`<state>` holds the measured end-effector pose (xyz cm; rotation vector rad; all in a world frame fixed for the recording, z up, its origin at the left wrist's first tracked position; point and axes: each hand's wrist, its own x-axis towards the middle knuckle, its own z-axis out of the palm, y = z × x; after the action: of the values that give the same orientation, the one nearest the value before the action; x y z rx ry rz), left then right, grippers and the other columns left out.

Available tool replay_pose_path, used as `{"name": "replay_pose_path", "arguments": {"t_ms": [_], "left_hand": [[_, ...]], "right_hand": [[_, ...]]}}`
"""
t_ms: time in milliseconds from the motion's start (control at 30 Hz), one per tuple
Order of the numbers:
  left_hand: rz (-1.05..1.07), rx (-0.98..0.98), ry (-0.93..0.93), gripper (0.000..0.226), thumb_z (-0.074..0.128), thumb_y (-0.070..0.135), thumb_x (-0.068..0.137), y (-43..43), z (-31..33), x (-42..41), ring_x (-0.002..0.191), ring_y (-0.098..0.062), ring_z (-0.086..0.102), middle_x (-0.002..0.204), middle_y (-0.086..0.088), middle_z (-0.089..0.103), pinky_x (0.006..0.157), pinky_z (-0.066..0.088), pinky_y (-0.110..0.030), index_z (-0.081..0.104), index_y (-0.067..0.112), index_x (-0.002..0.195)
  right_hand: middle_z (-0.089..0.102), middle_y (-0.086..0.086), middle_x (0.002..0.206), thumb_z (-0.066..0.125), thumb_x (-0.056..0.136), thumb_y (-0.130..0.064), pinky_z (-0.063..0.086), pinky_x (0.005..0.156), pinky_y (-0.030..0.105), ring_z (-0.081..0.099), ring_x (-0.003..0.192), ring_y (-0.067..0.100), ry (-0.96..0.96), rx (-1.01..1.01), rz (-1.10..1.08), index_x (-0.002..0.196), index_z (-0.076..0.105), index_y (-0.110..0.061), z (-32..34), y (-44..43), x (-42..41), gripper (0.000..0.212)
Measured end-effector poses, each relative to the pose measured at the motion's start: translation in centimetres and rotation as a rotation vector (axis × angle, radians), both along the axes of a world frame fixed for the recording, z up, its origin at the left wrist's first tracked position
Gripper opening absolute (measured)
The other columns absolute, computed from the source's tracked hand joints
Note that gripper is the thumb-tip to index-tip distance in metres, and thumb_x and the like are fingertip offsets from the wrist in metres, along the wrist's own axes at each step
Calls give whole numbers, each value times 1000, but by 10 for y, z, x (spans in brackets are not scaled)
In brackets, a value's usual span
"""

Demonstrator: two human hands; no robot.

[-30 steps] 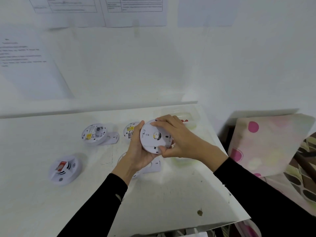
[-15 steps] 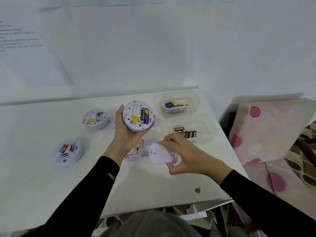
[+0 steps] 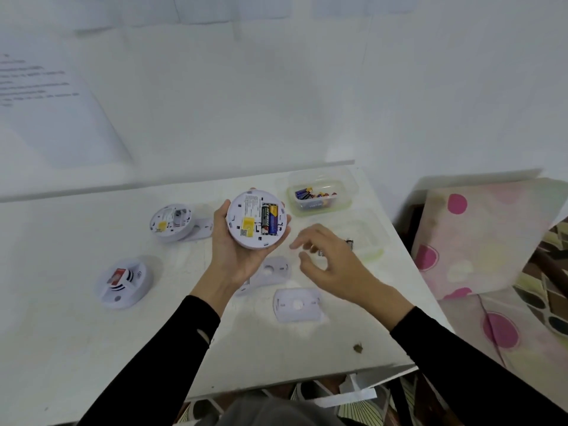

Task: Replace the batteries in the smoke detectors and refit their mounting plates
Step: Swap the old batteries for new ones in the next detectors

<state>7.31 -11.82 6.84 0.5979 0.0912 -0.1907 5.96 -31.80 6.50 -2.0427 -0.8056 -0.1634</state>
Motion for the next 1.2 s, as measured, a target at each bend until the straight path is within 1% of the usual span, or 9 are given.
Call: {"name": "replay_pose_path", "arguments": {"t_ms": [100,267,400,600,700,867,967,1067,1200], "left_hand": [[-8,-21,-11,47,35,52,96,-6,7,3,125,-40,50,136,-19,52,104,46,-52,54,25,129],[-19,-22,-22,44,37,49,97,-15,18,7,105,-31,63,117,-14,64,94,53,-47,57,22,124],[-31,-8,-42,44,42,50,94,-16,20,10,108,-29,60,121,-13,61,91,53,-45,55,23,127],[16,33,-39,45,47,49,88,-24,19,13,101,-27,59,116,-13,61,95,44,-44,58,20,121],[24,47,-23,44,47,49,86,-26,15,12,100,-26,61,114,-11,65,95,46,-43,62,21,118],[11,24,-4,44,37,49,97,-24,9,14,103,-28,64,116,-12,68,91,52,-45,61,23,124],[-1,5,5,45,37,50,98,-24,6,15,107,-31,63,118,-14,67,97,50,-48,60,22,125],[-6,-6,31,44,38,50,97,-27,4,18,110,-34,60,119,-15,66,96,48,-48,61,22,122],[17,-35,51,44,40,50,96,-25,1,21,117,-34,56,127,-15,62,99,46,-50,61,23,122]], "right_hand": [[57,-1,95,49,82,0,43,76,20,54,86,12,-102,115,-157,94,61,-12,32,13,23,21],[51,-2,99,49,85,2,42,70,16,53,72,11,-51,-9,-144,95,59,-10,46,24,47,19],[51,1,96,44,82,1,36,70,10,47,72,1,-130,-47,-178,93,58,-6,46,32,52,20],[45,1,89,40,84,2,34,65,18,46,73,15,-97,-48,-230,80,49,-7,49,44,56,14],[40,-5,86,44,91,-5,33,64,15,43,70,5,-14,-23,-209,76,42,-15,51,42,56,19],[48,-7,86,64,87,-16,37,68,10,47,75,-1,92,15,-159,80,50,-18,57,31,53,15],[64,4,96,66,90,-20,52,73,21,61,81,13,272,93,-113,93,57,-16,62,17,60,11],[68,15,104,66,90,-14,54,86,31,65,88,21,454,240,-51,98,63,-19,60,2,67,10],[69,2,86,65,90,-10,49,81,21,64,78,12,546,507,-290,94,68,-20,46,-18,76,12]]}}
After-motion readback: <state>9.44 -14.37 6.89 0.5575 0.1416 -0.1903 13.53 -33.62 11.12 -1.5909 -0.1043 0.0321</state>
